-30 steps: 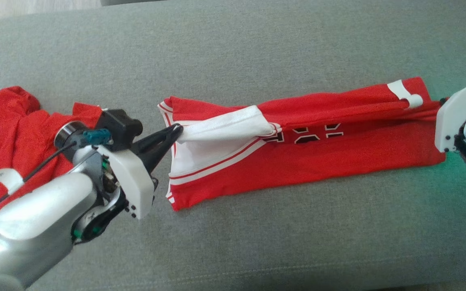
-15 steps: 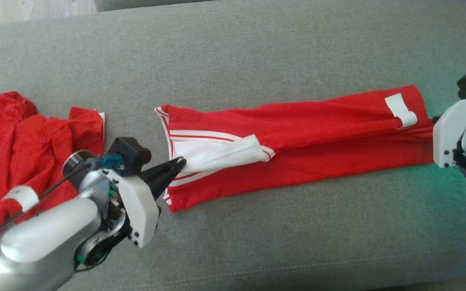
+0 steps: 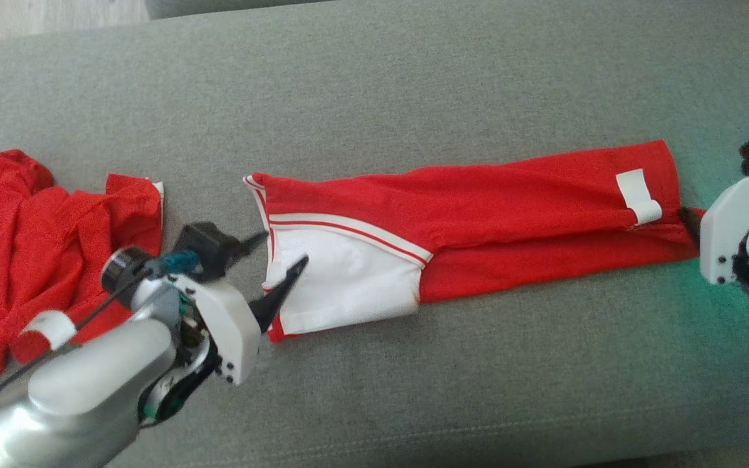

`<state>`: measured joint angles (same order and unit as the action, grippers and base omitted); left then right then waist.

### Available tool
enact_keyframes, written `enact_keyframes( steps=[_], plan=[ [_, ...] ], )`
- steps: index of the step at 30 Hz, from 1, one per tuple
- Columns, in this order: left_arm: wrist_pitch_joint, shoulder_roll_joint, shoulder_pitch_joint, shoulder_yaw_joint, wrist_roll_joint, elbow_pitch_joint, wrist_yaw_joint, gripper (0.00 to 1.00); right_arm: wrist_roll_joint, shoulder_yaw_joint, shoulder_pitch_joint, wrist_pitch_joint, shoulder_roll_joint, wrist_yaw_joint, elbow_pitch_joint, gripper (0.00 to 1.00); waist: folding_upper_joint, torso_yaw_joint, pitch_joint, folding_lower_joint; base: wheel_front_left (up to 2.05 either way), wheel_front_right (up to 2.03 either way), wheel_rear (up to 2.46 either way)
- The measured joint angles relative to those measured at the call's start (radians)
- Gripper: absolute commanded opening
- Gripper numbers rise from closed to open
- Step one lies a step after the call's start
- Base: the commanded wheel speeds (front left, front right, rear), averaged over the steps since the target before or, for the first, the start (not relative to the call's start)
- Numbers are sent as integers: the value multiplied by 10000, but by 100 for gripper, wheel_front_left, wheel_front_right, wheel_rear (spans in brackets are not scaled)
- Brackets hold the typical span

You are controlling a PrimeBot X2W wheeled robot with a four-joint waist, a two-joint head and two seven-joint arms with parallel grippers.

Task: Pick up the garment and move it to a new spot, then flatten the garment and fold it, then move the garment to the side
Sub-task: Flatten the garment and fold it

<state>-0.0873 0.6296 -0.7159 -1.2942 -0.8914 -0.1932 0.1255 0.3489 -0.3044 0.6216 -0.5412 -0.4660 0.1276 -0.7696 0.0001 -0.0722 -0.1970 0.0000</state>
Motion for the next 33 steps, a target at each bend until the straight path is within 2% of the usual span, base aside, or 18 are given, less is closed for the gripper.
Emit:
enact_keyframes(
  steps=[5,11,13,14,20,22,25,29,33],
  plan=[
    [-844,-173,84,744,-330,-351,420,100,-368,731,-10,345,111,0,623,100,0,43,153,0,0,0,0],
    [-1588,-451,643,2433,-917,-470,1166,100,-777,1597,-205,1994,485,0,1814,100,0,187,457,0,0,0,0],
    [-1616,-606,926,3369,-1030,-349,1321,100,-775,1720,-488,2552,796,0,2171,100,0,250,564,0,0,0,0],
    [-1620,-848,1360,4629,-876,8,1388,100,-771,1875,-848,3196,1087,0,2506,100,0,319,653,0,0,0,0],
    [-1641,-1902,3174,7808,993,880,1390,100,-888,2272,-1722,5384,1756,0,3214,100,0,482,933,0,0,0,0],
    [-1687,-2387,3909,8604,1488,997,1331,100,-1120,2326,-1976,6021,2033,0,3313,100,0,505,1012,0,0,0,0],
    [-1687,-3039,4870,9660,2454,1168,995,100,-1492,2568,-2407,6807,2429,0,3346,100,0,543,1102,0,0,0,0],
    [-1691,-3879,5632,10845,3768,1450,391,100,-2136,2777,-2864,7311,2943,0,3204,100,0,579,1201,0,0,0,0],
    [-1693,-4729,6252,11555,4880,1609,-313,100,-2491,2920,-3212,7505,3375,0,2886,100,0,615,1257,0,0,0,0]
  ],
)
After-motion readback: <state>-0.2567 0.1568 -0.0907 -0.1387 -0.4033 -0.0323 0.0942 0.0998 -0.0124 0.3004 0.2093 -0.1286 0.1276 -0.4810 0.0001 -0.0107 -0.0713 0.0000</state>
